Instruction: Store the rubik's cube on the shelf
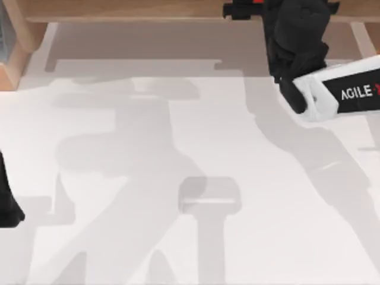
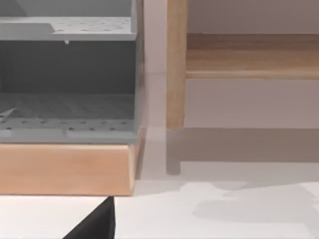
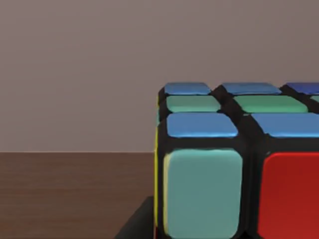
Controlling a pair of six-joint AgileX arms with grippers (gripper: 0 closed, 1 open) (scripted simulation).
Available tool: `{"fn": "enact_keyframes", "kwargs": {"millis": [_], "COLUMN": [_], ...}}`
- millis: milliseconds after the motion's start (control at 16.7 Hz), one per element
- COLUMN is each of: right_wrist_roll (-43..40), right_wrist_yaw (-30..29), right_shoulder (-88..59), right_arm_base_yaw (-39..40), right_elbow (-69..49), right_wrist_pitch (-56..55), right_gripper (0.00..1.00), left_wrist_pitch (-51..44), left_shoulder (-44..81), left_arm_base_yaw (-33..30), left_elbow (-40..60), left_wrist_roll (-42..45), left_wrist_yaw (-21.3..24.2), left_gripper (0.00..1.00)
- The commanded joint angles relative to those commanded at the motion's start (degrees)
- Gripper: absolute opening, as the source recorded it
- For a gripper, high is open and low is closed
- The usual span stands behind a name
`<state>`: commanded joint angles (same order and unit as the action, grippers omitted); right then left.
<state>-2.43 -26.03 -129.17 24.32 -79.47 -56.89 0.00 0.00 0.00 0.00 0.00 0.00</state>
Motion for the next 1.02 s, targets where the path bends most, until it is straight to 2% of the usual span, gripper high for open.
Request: {"fn": "enact_keyframes", "kwargs": {"millis": [600,1020], "right_wrist_roll": [0.0,0.0], "right_wrist_yaw": [0.0,0.0], "right_shoulder": [0.0,0.0], "right_arm_base_yaw": [0.0,0.0], "right_elbow": [0.0,0.0], "right_wrist_pitch": [0.0,0.0], "right_gripper": [0.98,1.00], "left_wrist_pitch": [0.0,0.0], "left_shoulder": [0.0,0.0], "left_arm_base_yaw": [0.0,0.0], "left_elbow": [0.0,0.0], "left_wrist_roll": [0.0,0.0], "left_wrist_yaw": [0.0,0.0], "left_gripper": [1.00,1.00]}}
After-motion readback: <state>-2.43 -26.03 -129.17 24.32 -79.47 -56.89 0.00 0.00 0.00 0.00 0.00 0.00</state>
